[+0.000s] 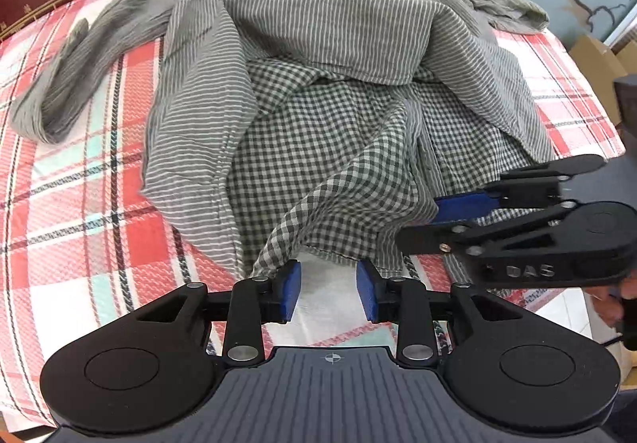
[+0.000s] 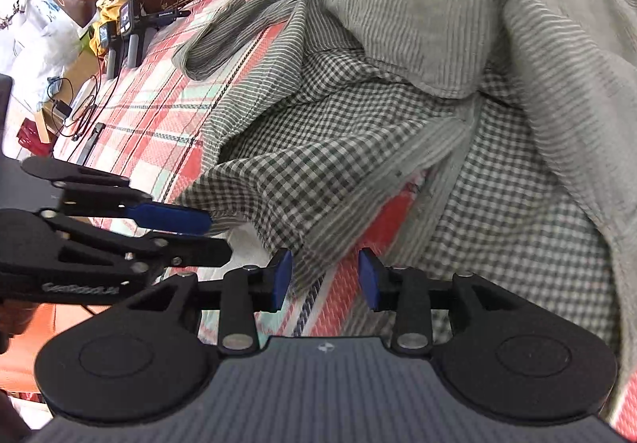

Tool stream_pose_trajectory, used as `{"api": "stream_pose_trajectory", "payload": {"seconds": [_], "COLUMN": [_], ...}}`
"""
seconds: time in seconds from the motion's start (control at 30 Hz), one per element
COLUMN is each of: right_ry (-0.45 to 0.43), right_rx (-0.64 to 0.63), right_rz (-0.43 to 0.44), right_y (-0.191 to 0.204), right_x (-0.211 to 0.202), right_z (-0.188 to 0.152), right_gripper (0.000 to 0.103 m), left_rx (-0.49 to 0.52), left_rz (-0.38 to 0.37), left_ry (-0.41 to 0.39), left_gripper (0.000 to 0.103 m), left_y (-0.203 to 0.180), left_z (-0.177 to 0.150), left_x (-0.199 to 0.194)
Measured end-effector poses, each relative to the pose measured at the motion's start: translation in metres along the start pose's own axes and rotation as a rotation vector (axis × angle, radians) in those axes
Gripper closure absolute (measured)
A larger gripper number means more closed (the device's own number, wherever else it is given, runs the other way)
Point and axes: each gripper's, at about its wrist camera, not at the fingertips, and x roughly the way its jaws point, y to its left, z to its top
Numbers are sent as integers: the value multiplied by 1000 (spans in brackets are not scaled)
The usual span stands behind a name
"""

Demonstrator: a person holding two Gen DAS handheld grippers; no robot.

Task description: Fold clothes

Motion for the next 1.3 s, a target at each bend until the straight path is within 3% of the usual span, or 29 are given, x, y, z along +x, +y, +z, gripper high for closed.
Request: {"api": "stream_pose_trajectory", "payload": {"seconds": [0.03,0.13,0.2,0.37,0.53,0.8,0.87,0.9,0.93,0.97,1.17,1.3], "right_ry": [8,5,-5,-16,-36,-49,-48,-48,-46,-44,-4,70], "right_rx": [8,56,80,134,160,164,165,167,168,169,155,152], "right_rz": [18,81,113,138,150,139,134,133,132,130,93,46], "right_y": [-2,-6,-9,-22,-26,-29,-30,-30,-31,-32,-38,-48], "right_x": [1,-11,-26,-44,-53,-64,-65,-65,-65,-65,-78,-80], "right_z": [1,6,8,15,20,22,21,21,21,21,20,18], "right_gripper": [102,102,102,102,102,102,102,102,102,102,102,102], "left_rx": [5,25,74,336,526,463,469,472,472,468,402,460], "left_rz": [5,42,108,315,421,511,480,456,419,383,189,183], "left_ry": [-1,-22,-69,-179,-186,-222,-227,-222,-196,-171,-115,-75], "left_gripper": [56,56,56,56,55,52,53,72,98,103,103,103], "left_y": [1,1,-7,-39,-59,-55,-56,-57,-57,-58,-60,-66], "left_z": [-2,-7,-11,-29,-44,-31,-27,-25,-23,-21,-17,-22], "left_x": [-2,-7,-12,-14,0,2,-2,-3,-1,0,-6,4]}}
